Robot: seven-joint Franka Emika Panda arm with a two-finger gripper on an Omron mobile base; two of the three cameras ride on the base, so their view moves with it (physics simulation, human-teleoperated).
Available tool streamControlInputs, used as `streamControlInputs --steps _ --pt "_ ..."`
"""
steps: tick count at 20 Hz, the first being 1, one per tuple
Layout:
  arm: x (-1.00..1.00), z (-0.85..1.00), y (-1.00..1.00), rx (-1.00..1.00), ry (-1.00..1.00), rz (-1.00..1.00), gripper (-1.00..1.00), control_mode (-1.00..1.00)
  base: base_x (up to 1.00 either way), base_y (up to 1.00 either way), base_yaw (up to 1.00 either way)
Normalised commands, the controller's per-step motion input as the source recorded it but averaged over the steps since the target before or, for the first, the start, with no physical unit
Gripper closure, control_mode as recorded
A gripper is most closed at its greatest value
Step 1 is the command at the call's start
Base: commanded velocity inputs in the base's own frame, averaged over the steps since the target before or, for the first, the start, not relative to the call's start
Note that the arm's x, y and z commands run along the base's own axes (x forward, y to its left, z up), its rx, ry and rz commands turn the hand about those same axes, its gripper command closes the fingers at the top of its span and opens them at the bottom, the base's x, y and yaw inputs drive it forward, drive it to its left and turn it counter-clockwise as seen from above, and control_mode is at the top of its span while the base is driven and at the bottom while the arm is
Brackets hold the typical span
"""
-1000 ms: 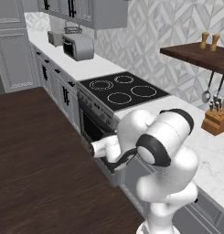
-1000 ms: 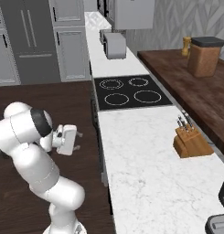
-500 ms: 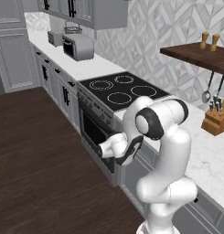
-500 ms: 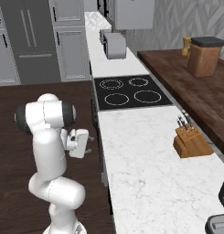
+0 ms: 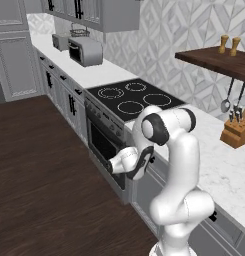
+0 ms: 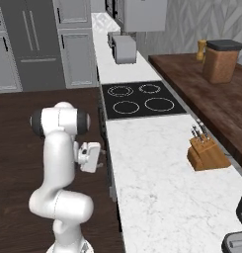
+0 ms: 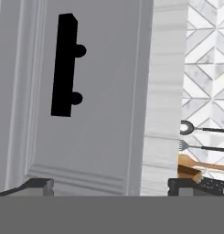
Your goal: Take a straw from the drawer in front and place it inside the glass cup on the dining counter.
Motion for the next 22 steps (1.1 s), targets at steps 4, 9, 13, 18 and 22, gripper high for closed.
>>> streamControlInputs --steps 4,9,13,18,22 --pt "0.49 -0.26 -0.27 0.0 0.09 0.0 -1.0 -1.0 0.0 0.0 0.0" --pt "0.47 -0.31 -0.17 0.0 0.09 0.0 -1.0 -1.0 0.0 0.0 0.0" --pt "0.42 -0.34 -0.05 0.0 0.07 0.0 -1.0 -1.0 0.0 0.0 0.0" --pt "0.4 -0.18 -0.15 0.0 0.01 0.0 -1.0 -1.0 0.0 0.0 0.0" --pt "0.52 -0.28 -0.19 0.0 0.01 0.0 -1.0 -1.0 0.0 0.0 0.0"
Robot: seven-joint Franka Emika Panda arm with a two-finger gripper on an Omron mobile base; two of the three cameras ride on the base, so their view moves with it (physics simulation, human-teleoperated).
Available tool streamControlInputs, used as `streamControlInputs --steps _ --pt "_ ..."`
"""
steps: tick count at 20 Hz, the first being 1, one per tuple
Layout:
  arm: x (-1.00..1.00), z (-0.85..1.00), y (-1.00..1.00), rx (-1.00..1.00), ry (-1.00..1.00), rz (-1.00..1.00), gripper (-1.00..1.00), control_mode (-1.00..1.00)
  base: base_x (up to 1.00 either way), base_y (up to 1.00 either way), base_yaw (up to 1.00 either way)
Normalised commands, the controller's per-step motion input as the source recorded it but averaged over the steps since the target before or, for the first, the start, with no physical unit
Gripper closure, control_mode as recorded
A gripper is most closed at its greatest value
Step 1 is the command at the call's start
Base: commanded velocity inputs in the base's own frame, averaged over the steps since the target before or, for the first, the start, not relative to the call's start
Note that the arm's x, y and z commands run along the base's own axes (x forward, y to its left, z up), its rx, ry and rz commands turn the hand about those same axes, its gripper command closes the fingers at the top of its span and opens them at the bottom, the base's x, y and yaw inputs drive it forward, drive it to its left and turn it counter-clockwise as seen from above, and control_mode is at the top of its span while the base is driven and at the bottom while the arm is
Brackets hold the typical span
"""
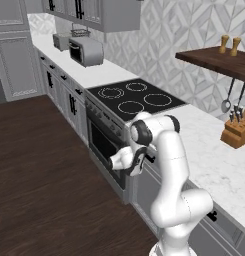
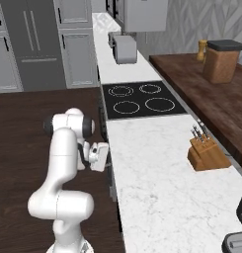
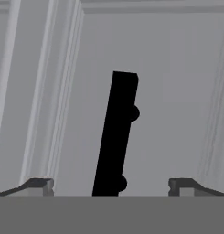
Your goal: Take a straw from the drawer in front and place it inside the glass cup on the dining counter.
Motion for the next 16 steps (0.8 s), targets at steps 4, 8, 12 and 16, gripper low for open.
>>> streamControlInputs --steps 4,8,12,16 --pt "0.35 -0.25 -0.21 0.0 0.02 0.0 -1.0 -1.0 0.0 0.0 0.0" --pt "0.03 -0.05 -0.29 0.0 0.0 0.0 -1.0 -1.0 0.0 0.0 0.0" --pt "0.0 0.0 -0.3 0.0 0.0 0.0 1.0 -1.0 0.0 0.0 0.0" --pt "-0.09 0.0 -0.05 0.0 0.0 0.0 1.0 -1.0 0.0 0.0 0.0"
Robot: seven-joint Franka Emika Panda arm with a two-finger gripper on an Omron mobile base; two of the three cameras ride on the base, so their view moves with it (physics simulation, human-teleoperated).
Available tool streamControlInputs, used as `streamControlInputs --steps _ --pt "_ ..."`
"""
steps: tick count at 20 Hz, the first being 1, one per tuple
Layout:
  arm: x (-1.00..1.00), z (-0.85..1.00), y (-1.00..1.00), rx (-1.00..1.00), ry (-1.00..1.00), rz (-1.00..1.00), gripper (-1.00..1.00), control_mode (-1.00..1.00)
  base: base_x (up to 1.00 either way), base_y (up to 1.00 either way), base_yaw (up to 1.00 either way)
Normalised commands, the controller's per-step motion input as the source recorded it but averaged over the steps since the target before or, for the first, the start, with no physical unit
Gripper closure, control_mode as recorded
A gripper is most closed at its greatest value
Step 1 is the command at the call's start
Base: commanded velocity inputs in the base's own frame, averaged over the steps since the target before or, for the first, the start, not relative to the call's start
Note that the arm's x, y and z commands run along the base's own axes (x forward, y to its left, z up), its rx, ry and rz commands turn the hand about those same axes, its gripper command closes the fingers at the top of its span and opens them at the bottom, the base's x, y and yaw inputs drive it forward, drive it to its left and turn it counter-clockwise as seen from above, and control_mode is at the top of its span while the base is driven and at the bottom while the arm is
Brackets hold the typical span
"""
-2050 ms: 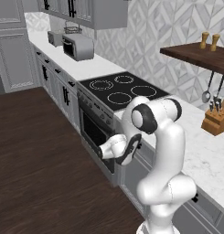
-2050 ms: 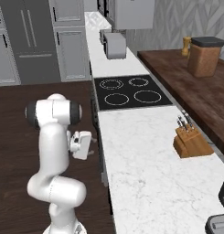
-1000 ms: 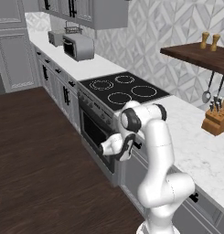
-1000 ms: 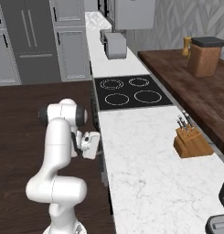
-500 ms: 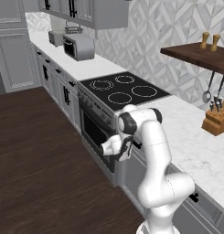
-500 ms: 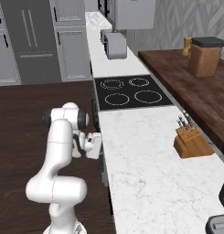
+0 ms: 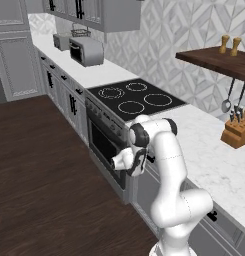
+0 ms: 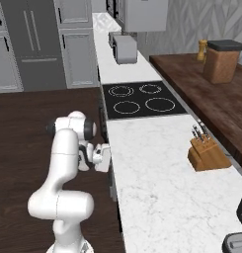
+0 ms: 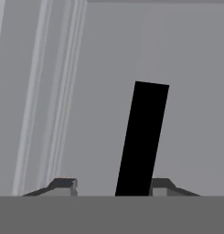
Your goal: Take a straw from the drawer in front and place it inside the glass cup on the dining counter.
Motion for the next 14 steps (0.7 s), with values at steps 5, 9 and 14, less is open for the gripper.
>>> streamControlInputs --steps 5,9,14 --pt "-0.35 0.0 0.41 0.0 -0.02 0.0 1.0 -1.0 0.0 0.0 0.0" --pt "-0.24 0.0 0.89 0.0 0.0 0.0 1.0 -1.0 0.0 0.0 0.0" --pt "-0.22 0.0 0.99 0.0 0.0 0.0 1.0 -1.0 0.0 0.0 0.0"
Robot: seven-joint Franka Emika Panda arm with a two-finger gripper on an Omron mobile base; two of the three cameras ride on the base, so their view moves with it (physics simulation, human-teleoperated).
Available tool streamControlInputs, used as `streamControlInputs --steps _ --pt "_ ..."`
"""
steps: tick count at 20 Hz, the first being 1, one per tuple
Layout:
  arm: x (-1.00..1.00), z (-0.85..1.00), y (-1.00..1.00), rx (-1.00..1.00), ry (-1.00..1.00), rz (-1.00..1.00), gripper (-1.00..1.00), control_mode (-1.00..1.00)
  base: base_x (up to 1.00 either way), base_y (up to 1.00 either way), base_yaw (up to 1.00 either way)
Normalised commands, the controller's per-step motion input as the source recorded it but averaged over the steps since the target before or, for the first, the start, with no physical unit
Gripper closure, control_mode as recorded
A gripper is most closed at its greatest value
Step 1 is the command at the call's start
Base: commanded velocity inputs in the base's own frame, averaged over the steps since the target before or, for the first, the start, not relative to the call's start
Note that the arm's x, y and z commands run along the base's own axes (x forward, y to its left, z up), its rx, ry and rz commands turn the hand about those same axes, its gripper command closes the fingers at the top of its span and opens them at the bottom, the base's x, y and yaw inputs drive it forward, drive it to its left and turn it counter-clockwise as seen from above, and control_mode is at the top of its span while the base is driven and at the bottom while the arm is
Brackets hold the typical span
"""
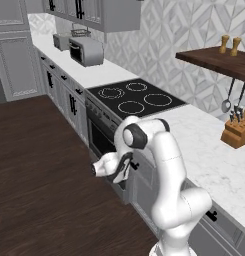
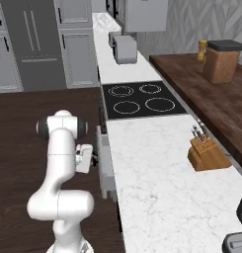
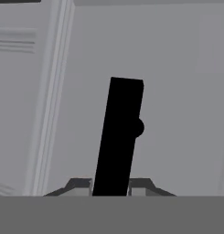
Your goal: Take a straw from the drawer in front and place it inside the glass cup on the dining counter.
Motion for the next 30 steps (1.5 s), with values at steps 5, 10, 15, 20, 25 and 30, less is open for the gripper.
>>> streamControlInputs --steps 5,10,15,20,25,30 --pt "-0.13 0.0 1.0 0.02 0.0 0.0 1.0 -1.0 0.0 0.0 0.0" --pt "-0.04 0.0 1.0 0.02 0.01 0.0 1.0 -1.0 0.0 0.0 0.0" --pt "0.0 0.0 0.94 0.07 0.05 0.0 -1.0 -1.0 0.0 0.0 0.0" --pt "-0.04 0.47 0.35 0.35 0.01 0.0 -1.0 -1.0 0.0 0.0 0.0" --pt "-0.21 0.96 0.0 0.44 0.0 0.0 -1.0 -1.0 0.0 0.0 0.0" --pt "-0.23 1.0 -0.51 0.35 -0.01 -0.02 -1.0 -1.0 0.0 0.0 0.0"
